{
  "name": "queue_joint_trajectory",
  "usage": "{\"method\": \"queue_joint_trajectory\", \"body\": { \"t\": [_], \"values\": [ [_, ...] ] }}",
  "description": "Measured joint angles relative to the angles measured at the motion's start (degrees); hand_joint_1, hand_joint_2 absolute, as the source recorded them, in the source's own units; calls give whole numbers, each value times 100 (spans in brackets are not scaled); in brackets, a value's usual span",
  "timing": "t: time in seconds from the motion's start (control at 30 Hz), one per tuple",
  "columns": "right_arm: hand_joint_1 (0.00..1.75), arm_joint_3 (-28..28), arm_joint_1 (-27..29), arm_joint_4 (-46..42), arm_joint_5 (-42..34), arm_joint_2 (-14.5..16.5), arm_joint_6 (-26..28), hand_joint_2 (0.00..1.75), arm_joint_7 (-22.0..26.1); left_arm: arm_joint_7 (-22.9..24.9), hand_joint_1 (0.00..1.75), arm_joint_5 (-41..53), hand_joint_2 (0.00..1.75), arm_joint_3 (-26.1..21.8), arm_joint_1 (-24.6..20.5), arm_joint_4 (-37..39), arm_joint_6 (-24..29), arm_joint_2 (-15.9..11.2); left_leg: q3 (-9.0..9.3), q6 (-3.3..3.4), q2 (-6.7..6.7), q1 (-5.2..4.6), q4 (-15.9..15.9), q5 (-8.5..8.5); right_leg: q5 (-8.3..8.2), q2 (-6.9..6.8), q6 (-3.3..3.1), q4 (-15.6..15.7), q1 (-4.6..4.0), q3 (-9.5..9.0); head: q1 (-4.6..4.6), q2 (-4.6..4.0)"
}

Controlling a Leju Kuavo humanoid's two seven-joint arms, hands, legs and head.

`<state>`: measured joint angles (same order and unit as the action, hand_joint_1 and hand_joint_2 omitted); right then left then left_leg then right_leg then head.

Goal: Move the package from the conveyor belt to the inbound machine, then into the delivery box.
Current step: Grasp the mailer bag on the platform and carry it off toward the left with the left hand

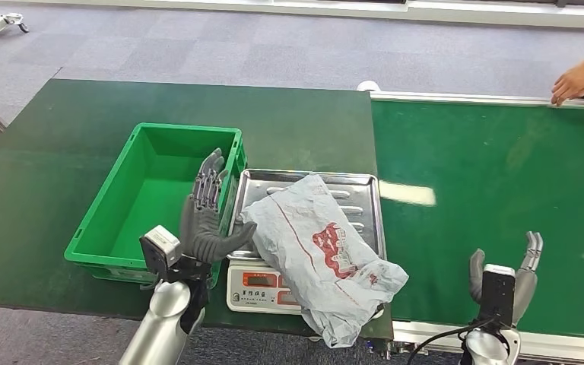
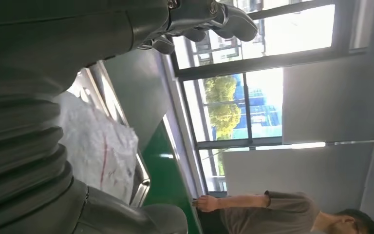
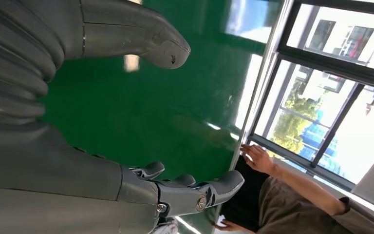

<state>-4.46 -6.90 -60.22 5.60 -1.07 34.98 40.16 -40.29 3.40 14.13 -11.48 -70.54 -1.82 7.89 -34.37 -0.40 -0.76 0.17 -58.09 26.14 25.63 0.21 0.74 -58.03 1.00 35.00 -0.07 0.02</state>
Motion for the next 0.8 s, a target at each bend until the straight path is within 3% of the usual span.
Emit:
{"method": "queue_joint_trajectory", "body": {
  "t": [0.13, 0.37, 0.47, 0.63, 0.8],
  "values": [
    [0, 0, -8, 7, -78, 3, -190, 175, 1, 1, 0, 557, 175, 589, -412, -170, 692, -359, 0, 1, -4, 0, 0, -1, 0, -5, 0, 0, 0, -5, 1, 0],
    [0, 0, -10, 8, -109, 4, -267, 175, 0, 2, 0, 922, 175, 1176, -730, -145, 995, -674, 4, 0, 3, 0, 0, -1, 0, 4, 0, -1, 1, -2, 0, 0],
    [0, 0, -14, 23, -84, 4, -307, 175, 1, 4, 0, 1681, 175, 1550, -982, 117, 1210, -782, 3, 0, -4, 0, 0, -1, 0, -5, 0, 0, 1, -4, 0, 0],
    [0, 0, -17, 52, 7, 12, -312, 175, 2, 322, 0, 3298, 175, 2129, -1482, 1032, 444, -791, 6, 0, 2, -1, 0, -1, -2, 1, 0, -1, 2, -4, 1, 0],
    [0, -4, -7, 79, 67, 28, -313, 175, 2, 838, 0, 4129, 175, 2589, -1893, 2129, -491, -663, 8, -1, 5, -1, -1, -2, -4, 6, 1, -1, 2, -4, 0, 0]
  ]
}}
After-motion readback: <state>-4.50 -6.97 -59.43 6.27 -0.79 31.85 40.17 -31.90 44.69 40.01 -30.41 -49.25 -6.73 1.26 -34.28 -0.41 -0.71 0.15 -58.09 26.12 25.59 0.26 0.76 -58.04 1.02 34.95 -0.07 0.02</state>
